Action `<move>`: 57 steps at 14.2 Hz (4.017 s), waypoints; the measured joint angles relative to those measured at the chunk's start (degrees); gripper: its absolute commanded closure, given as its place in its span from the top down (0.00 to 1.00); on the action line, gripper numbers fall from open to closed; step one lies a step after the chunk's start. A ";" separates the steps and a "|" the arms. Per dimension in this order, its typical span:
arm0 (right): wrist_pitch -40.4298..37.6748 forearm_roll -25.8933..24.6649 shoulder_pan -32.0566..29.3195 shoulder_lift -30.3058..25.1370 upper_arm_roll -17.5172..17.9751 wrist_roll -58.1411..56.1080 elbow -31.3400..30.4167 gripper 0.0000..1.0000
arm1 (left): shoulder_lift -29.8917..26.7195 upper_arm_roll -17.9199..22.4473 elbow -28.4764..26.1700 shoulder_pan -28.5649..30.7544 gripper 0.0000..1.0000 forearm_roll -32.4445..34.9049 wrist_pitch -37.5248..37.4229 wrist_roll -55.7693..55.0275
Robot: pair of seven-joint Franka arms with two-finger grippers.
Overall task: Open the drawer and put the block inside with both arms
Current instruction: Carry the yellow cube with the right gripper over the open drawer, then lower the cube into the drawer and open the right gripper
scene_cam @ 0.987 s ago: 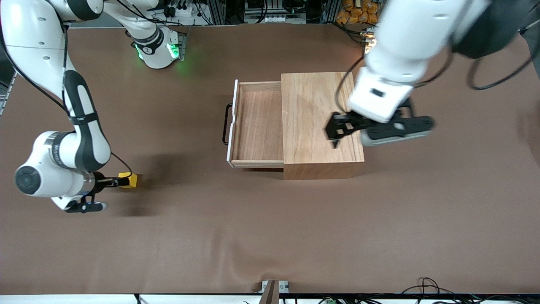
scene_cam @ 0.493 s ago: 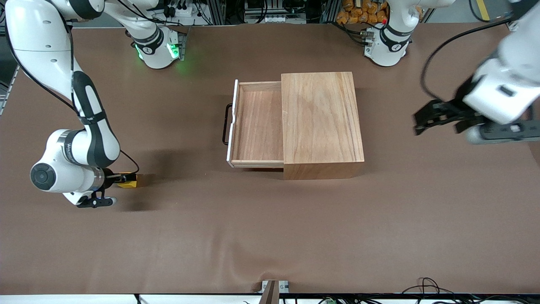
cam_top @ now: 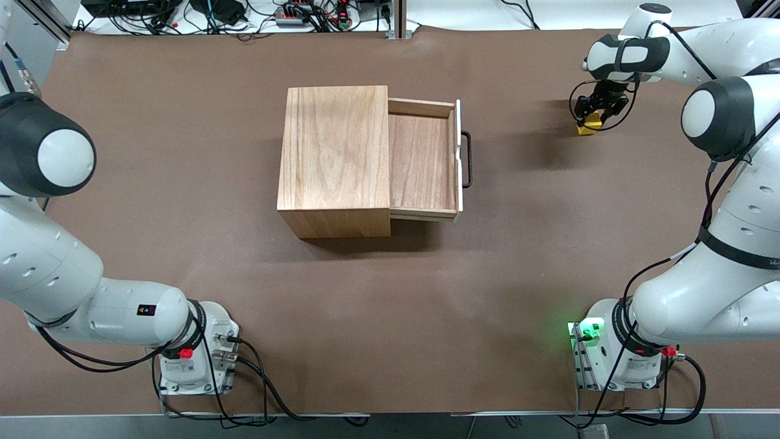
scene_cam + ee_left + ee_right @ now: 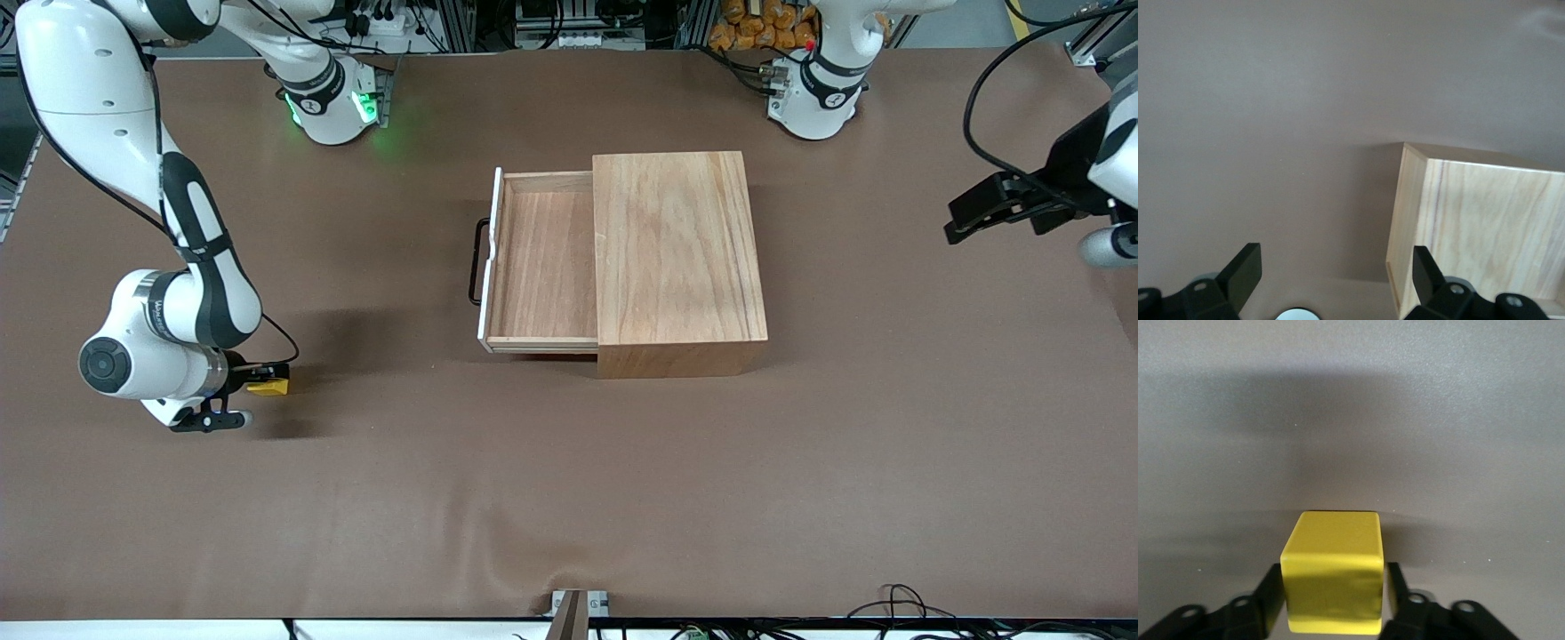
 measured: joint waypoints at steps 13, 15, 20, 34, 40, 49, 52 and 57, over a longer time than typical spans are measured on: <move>-22.99 0.16 0.57 -2.91 5.52 -4.83 16.77 0.00 | -13.08 0.03 -22.36 5.65 1.00 3.61 12.89 8.17; -23.78 0.37 0.96 -3.97 8.32 -4.77 18.51 0.00 | -15.67 -0.07 -26.85 5.62 1.00 3.61 15.15 8.17; -25.66 3.54 1.65 -7.11 18.39 8.74 18.92 0.00 | -17.54 0.11 -29.12 6.06 1.00 3.61 15.76 8.91; -24.15 3.55 15.08 -8.71 27.75 44.21 15.94 0.00 | -17.23 0.12 -29.90 6.23 1.00 3.61 17.53 9.40; -14.23 3.36 23.69 -8.73 27.87 56.00 10.75 0.00 | -17.14 0.03 -30.02 6.20 1.00 3.61 17.79 9.41; -6.20 2.33 25.85 -8.73 27.65 57.02 3.69 1.00 | -17.08 -0.24 -30.19 6.15 1.00 3.61 18.20 9.42; -6.08 1.89 25.96 -8.77 27.58 57.02 3.56 1.00 | -17.07 -0.25 -30.27 6.14 1.00 3.61 18.58 9.42; -6.06 1.53 25.70 -9.67 27.12 57.02 3.77 1.00 | -16.87 -0.36 -30.45 6.07 1.00 3.61 19.20 9.43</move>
